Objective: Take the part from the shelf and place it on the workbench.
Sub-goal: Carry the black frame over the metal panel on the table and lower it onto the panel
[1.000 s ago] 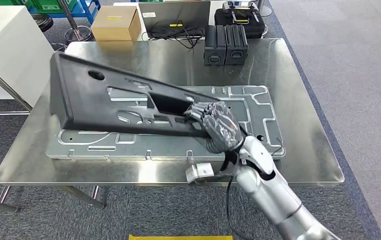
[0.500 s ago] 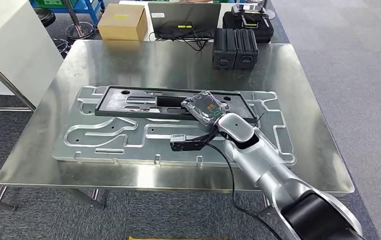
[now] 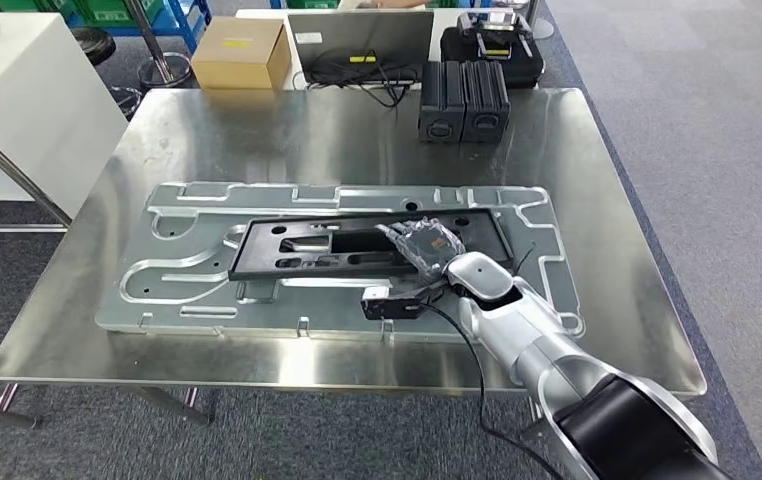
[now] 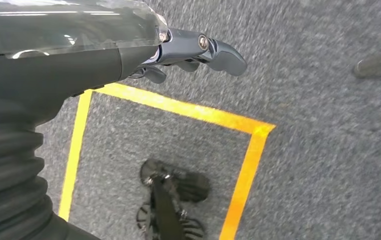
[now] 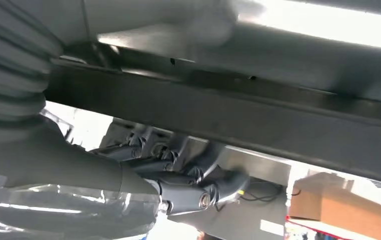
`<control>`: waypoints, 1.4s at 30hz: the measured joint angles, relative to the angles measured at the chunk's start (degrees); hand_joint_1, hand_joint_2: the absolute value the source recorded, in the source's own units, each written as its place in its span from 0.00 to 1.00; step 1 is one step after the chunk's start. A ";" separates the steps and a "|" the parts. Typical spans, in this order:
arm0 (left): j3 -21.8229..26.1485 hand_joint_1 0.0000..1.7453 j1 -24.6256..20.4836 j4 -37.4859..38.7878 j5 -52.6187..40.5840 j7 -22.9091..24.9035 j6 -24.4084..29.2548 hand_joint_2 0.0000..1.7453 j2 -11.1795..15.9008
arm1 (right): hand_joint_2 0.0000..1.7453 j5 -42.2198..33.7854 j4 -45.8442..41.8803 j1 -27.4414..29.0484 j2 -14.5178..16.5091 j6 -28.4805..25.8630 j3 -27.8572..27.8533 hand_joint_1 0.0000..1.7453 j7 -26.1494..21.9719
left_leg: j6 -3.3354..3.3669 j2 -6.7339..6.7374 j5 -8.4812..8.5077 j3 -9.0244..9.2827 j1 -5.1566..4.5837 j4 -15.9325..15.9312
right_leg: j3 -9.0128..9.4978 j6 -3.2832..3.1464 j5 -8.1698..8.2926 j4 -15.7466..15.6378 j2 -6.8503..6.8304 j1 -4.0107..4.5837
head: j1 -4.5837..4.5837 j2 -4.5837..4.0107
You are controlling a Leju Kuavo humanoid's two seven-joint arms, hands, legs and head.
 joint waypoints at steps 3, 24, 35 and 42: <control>0.56 0.00 0.10 0.00 0.17 -0.30 0.48 0.00 -0.05 | 0.00 -0.17 1.04 0.35 0.31 -2.42 -0.02 0.00 -0.49 | -0.76 0.10 -4.33 -5.28 0.27 10.94 | 0.05 -0.15 -0.05 0.02 -0.05 0.02 | -0.01 0.00; 3.87 0.00 0.46 0.00 -1.73 -0.33 -0.89 0.00 -0.35 | 0.00 -52.23 -48.44 21.55 -4.97 -5.62 -16.38 0.00 -26.81 | 2.19 -0.27 3.87 2.33 -0.06 -5.54 | -0.11 1.55 -1.39 2.38 0.02 0.38 | 0.02 0.00; 8.06 0.00 1.51 0.00 -0.15 -1.44 -1.80 0.00 -1.23 | 0.00 -48.17 -73.98 46.66 -11.54 -14.58 -39.58 0.00 -26.89 | -0.28 0.26 -5.20 -3.12 0.30 10.12 | 1.38 0.14 -0.98 -0.14 -0.86 0.13 | 0.02 0.00; 9.58 0.00 1.27 0.00 -1.01 -1.95 -2.42 0.00 -1.47 | 0.00 -45.09 -79.90 59.63 -11.98 -13.64 -50.71 0.00 -26.89 | 1.50 0.08 1.20 5.55 -0.05 -5.88 | 1.00 1.79 -0.43 0.32 -0.56 0.36 | 0.02 0.00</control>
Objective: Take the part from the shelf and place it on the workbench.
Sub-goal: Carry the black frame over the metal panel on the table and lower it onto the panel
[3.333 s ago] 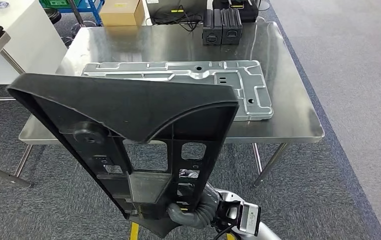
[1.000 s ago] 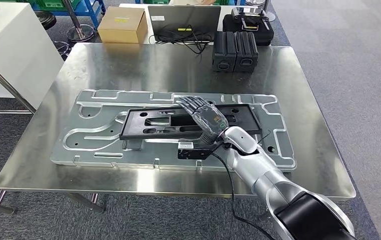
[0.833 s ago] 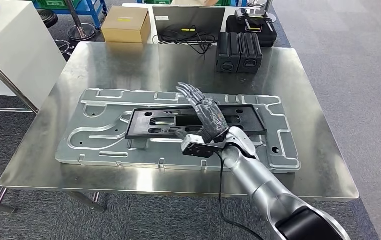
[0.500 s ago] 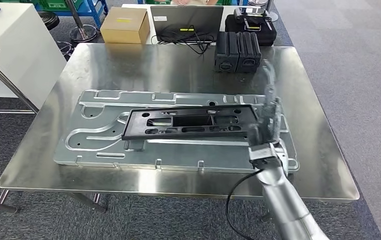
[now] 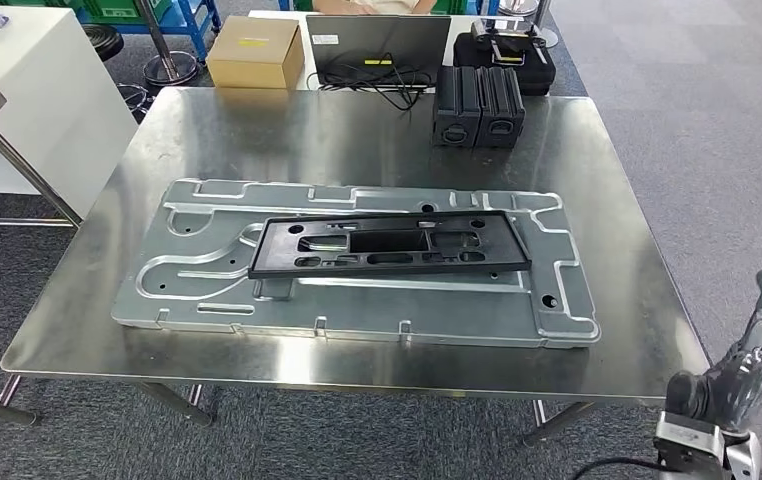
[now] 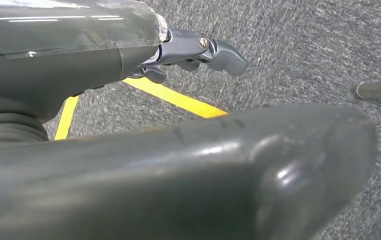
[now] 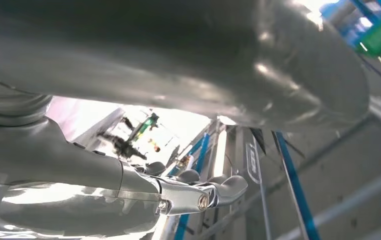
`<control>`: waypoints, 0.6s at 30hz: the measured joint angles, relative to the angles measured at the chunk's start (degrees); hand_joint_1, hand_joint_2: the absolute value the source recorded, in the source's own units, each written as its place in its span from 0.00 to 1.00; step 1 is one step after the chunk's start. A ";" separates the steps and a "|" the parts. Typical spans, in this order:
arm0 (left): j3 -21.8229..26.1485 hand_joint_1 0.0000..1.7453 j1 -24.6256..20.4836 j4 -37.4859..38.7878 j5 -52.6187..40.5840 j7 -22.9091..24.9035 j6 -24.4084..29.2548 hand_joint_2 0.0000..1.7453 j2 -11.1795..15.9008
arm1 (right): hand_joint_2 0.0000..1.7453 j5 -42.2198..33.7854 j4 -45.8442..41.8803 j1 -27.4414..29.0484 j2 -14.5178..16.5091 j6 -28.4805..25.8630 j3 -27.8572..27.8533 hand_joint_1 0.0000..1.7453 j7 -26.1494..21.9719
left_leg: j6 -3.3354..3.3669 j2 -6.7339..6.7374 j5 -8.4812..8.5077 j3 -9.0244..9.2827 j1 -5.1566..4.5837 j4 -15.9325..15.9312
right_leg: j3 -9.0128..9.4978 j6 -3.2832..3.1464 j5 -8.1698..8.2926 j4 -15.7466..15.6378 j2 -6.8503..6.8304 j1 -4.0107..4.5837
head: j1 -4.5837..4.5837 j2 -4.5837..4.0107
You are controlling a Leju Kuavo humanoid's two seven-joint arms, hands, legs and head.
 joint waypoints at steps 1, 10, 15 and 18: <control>0.13 0.00 -0.01 0.00 -0.19 -0.09 -0.15 0.00 -0.04 | 0.00 1.20 -0.07 1.35 0.25 0.62 -0.97 0.00 0.00 | 0.41 0.08 0.40 -0.08 0.04 -0.22 | -0.09 0.37 -0.07 0.10 0.07 -0.13 | 0.00 0.00; 1.28 0.00 -0.01 0.00 -1.97 -0.60 -0.88 0.00 -0.64 | 0.00 8.10 2.94 8.98 5.63 5.83 -8.73 0.00 0.00 | 1.44 0.37 4.49 -5.04 0.00 -0.09 | -0.08 1.77 -8.11 11.05 0.50 -1.15 | 0.00 0.00; 1.40 0.00 0.18 0.00 -2.54 -0.63 -1.14 0.00 -0.89 | 0.00 11.32 9.18 8.97 9.03 10.66 -12.79 0.00 0.00 | -0.38 0.32 6.49 -6.40 -0.04 0.37 | 7.40 0.63 -6.50 -0.91 0.82 -0.70 | -0.15 0.00; 1.58 0.00 0.69 0.00 -3.09 -0.64 -1.29 0.00 -1.11 | 0.00 12.88 17.21 7.69 10.57 12.38 -16.25 0.00 0.00 | -1.34 0.23 4.52 -7.23 0.26 1.79 | 6.02 -0.84 -4.77 -1.25 0.47 -0.84 | -0.16 0.00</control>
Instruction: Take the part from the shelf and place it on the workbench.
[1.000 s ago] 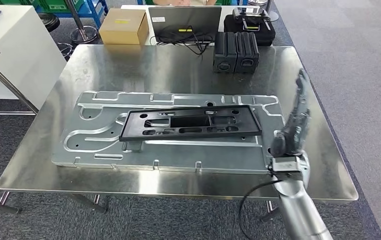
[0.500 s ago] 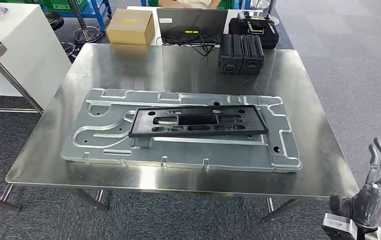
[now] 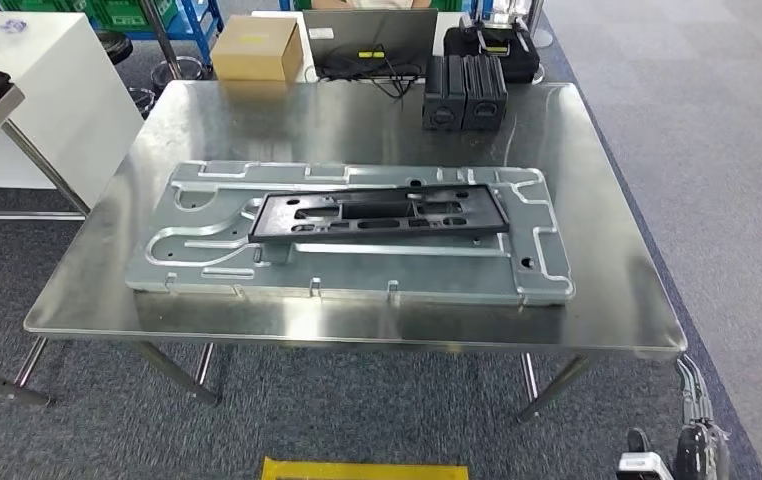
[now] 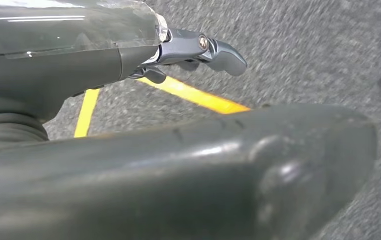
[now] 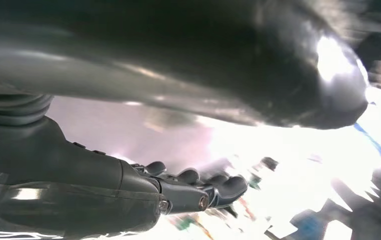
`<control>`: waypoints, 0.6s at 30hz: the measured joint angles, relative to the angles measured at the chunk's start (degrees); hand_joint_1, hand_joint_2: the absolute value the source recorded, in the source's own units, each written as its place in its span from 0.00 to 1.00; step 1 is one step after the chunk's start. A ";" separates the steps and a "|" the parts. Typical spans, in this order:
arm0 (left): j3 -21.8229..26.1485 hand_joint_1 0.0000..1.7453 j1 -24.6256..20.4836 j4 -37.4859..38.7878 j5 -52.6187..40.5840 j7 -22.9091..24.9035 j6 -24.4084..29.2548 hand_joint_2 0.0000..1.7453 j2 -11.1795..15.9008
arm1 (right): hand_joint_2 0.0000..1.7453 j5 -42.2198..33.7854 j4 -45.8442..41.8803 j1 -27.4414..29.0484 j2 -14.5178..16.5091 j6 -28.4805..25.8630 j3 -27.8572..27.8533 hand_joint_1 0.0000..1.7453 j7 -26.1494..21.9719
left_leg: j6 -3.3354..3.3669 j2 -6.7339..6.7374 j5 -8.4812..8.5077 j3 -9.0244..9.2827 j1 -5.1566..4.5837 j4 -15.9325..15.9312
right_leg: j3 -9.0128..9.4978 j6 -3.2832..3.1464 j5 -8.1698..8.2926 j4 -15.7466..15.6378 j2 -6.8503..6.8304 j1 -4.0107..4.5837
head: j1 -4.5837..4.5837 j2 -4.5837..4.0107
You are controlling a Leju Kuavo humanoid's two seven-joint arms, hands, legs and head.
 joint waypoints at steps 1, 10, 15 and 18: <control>0.04 0.00 0.22 0.00 -0.25 -0.05 -0.08 0.00 -0.08 | 0.00 0.26 3.48 -0.56 0.30 -0.07 -1.25 0.00 0.00 | -0.18 0.01 -2.81 -0.75 0.09 2.37 | -0.82 -0.40 0.76 -0.08 -0.14 -0.05 | 0.00 0.00; 0.07 0.00 0.48 0.00 -2.43 -0.32 -0.58 0.00 -0.10 | 0.00 4.19 43.95 -7.65 -0.59 -7.61 -11.19 0.00 1.30 | 1.12 0.03 -6.93 11.57 -0.54 0.23 | -7.80 -0.13 6.18 1.02 -0.68 0.83 | -0.01 0.00; 0.35 0.00 0.56 0.04 -3.10 -0.31 -0.94 0.00 -0.11 | 0.00 8.57 61.52 -10.83 -1.06 -5.55 -13.30 0.00 12.35 | 2.84 0.54 -5.94 12.63 -0.69 -5.15 | -8.76 1.43 6.57 1.36 -0.60 0.64 | 0.01 0.00; 0.60 0.00 0.79 0.07 -3.81 -0.34 -1.47 0.00 -0.17 | 0.00 8.55 67.35 -11.90 -1.31 0.69 -14.11 0.00 20.10 | 3.44 0.84 -3.42 9.84 -0.52 -5.29 | -11.06 2.10 -2.38 9.97 -0.21 0.23 | 0.01 0.00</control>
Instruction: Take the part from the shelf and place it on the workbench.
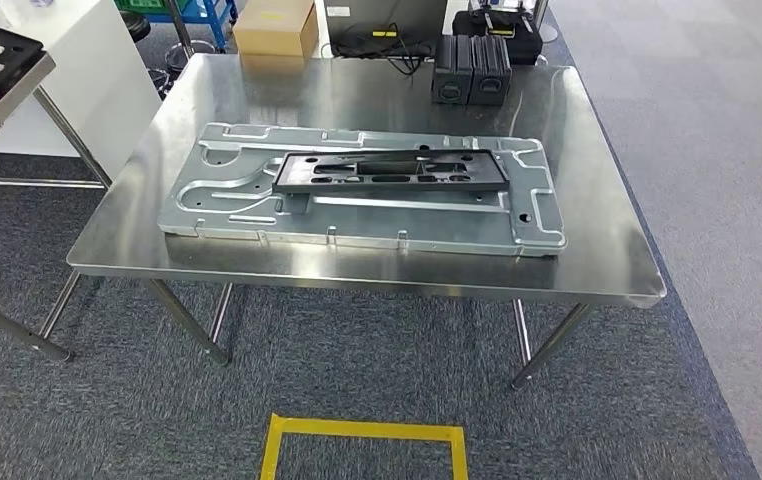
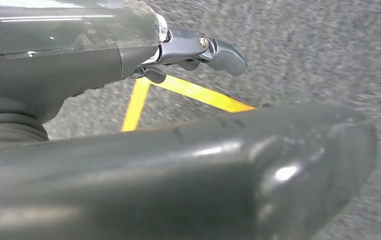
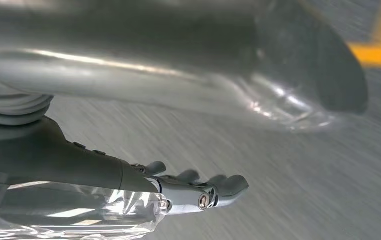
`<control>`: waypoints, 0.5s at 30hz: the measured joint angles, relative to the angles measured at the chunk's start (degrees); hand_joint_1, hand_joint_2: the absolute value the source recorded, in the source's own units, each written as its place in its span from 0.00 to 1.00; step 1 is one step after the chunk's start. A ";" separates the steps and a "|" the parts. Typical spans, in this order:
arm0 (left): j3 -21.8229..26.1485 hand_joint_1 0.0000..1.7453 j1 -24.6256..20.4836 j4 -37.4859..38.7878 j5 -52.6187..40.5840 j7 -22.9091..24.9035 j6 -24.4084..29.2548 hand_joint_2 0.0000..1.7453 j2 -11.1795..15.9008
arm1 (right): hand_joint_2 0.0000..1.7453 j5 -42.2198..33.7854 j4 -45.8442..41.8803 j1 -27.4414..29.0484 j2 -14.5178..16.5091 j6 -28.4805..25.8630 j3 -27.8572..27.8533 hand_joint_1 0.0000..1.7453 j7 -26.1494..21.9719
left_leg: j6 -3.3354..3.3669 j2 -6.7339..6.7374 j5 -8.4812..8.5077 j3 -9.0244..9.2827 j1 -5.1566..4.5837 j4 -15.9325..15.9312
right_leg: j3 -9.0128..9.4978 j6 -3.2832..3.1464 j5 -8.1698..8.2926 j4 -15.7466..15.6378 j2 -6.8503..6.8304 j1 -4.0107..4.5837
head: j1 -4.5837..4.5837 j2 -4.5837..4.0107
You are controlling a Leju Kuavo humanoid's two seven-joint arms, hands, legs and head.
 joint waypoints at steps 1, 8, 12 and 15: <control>0.02 0.00 0.08 0.00 -0.27 -0.01 -0.21 0.00 0.00 | 0.00 -0.11 1.37 -0.31 -0.16 2.31 -0.35 0.00 2.35 | -0.08 0.06 0.72 -1.05 -0.01 0.16 | -0.53 0.26 -1.88 3.67 0.04 -0.11 | -0.01 0.00; 0.04 0.00 -0.38 0.01 -1.40 0.12 -1.06 0.00 0.03 | 0.00 0.25 6.05 -2.10 -0.67 9.74 -1.42 0.00 10.56 | -2.01 0.15 3.89 -7.83 0.14 3.87 | 12.81 0.59 0.69 -8.32 0.30 -0.83 | -0.03 0.00; 0.21 0.00 -0.69 0.07 -1.49 0.62 -1.36 0.00 -0.11 | 0.00 0.87 7.47 -2.72 -0.69 11.45 -1.81 0.00 11.78 | -3.53 0.05 4.14 -8.99 0.46 4.71 | 11.90 -1.60 1.31 -9.93 0.12 -0.44 | -0.05 0.00; 0.31 0.00 -0.79 0.13 -1.55 0.95 -1.19 0.00 -0.31 | 0.00 1.33 8.05 -2.96 -0.67 12.29 -1.87 0.00 12.64 | -4.12 -0.06 -4.31 -11.19 0.66 12.49 | 9.22 -2.65 3.54 -9.96 -0.18 -0.25 | -0.09 0.00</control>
